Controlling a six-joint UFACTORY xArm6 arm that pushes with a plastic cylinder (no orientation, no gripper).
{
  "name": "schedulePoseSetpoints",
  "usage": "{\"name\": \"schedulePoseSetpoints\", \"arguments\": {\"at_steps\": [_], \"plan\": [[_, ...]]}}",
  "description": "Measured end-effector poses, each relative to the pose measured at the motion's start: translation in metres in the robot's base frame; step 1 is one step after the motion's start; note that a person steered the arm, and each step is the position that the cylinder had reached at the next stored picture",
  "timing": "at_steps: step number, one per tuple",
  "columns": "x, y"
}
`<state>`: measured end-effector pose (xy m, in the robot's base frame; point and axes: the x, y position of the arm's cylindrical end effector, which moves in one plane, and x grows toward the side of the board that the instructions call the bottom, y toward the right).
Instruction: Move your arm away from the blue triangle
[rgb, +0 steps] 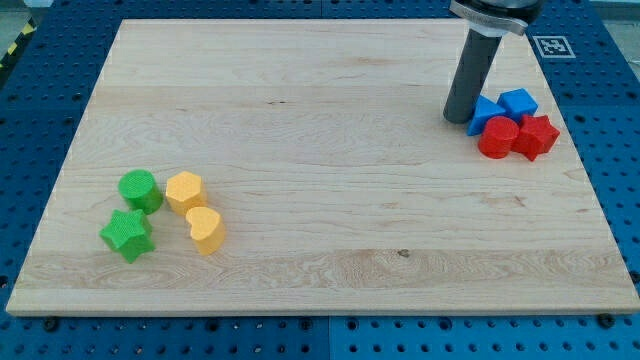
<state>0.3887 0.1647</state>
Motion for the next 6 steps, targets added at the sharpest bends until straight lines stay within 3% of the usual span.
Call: {"name": "schedulePoseSetpoints", "arguments": {"at_steps": [1, 3, 6], "plan": [[0.000, -0.001], [0.008, -0.071], [0.019, -0.072]]}}
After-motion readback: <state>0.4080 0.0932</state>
